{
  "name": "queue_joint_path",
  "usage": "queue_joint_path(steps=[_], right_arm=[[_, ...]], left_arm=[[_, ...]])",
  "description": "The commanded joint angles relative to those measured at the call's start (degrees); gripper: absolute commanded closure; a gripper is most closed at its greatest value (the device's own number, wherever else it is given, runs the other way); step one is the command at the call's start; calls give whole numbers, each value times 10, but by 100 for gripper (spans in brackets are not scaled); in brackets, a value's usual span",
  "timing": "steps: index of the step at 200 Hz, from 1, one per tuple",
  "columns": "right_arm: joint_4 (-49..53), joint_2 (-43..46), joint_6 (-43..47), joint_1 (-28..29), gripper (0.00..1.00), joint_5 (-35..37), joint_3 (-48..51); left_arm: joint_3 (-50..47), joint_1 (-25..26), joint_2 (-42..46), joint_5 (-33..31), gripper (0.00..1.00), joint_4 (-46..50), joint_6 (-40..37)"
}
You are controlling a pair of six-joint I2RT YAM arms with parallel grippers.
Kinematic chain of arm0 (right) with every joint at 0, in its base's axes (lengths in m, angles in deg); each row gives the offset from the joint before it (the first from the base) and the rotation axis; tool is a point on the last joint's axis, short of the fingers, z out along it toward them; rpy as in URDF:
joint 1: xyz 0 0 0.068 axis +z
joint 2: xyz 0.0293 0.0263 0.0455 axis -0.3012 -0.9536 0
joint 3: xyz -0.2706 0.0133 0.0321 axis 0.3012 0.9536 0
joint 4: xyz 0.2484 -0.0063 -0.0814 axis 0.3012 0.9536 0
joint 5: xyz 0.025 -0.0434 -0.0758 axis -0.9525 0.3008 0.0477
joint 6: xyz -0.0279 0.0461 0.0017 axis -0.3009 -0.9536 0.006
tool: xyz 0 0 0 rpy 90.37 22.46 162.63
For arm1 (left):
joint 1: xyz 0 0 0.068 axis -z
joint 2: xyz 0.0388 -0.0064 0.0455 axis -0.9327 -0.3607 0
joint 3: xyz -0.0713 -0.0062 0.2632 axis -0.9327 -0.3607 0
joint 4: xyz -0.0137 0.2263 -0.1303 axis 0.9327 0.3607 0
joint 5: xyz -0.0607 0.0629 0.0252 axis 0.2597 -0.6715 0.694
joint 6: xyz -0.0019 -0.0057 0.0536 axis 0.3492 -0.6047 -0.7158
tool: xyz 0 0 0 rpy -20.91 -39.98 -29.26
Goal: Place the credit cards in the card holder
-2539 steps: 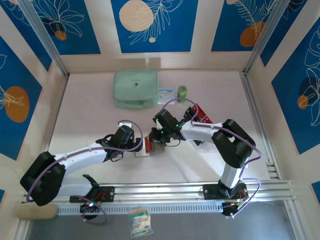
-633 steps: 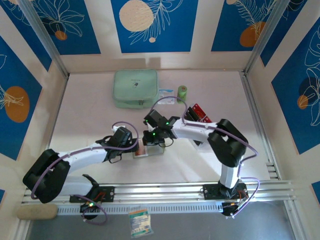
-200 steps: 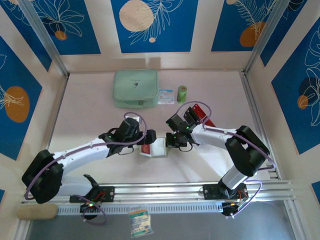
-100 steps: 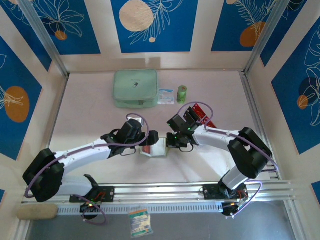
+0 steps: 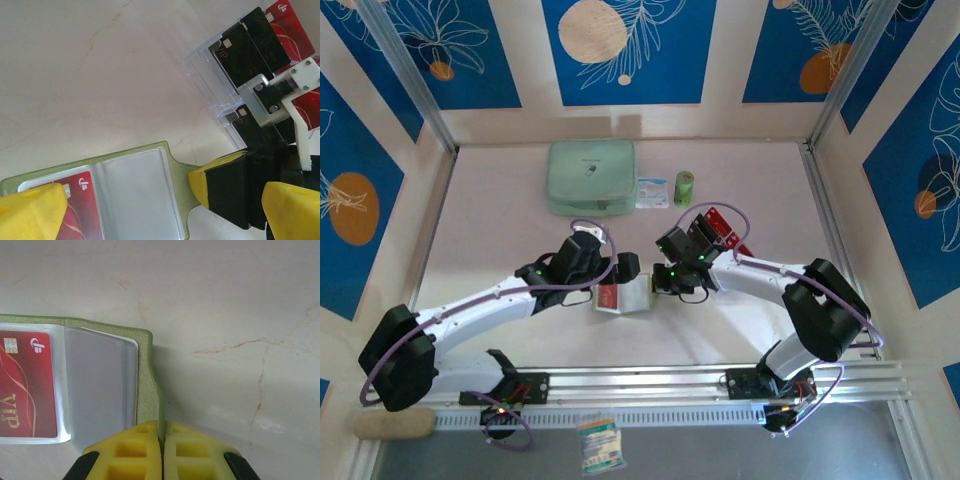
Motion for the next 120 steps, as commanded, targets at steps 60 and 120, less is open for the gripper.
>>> queue_joint_path(steps=[60,120], right_arm=[[-13,7,-14,-2,95,-20,-7],[-43,-7,-25,-11,94,-32,20]], left_arm=[[-64,9,-26,26,0,-80,31],[-95,9,-41,9,0,-86,6]])
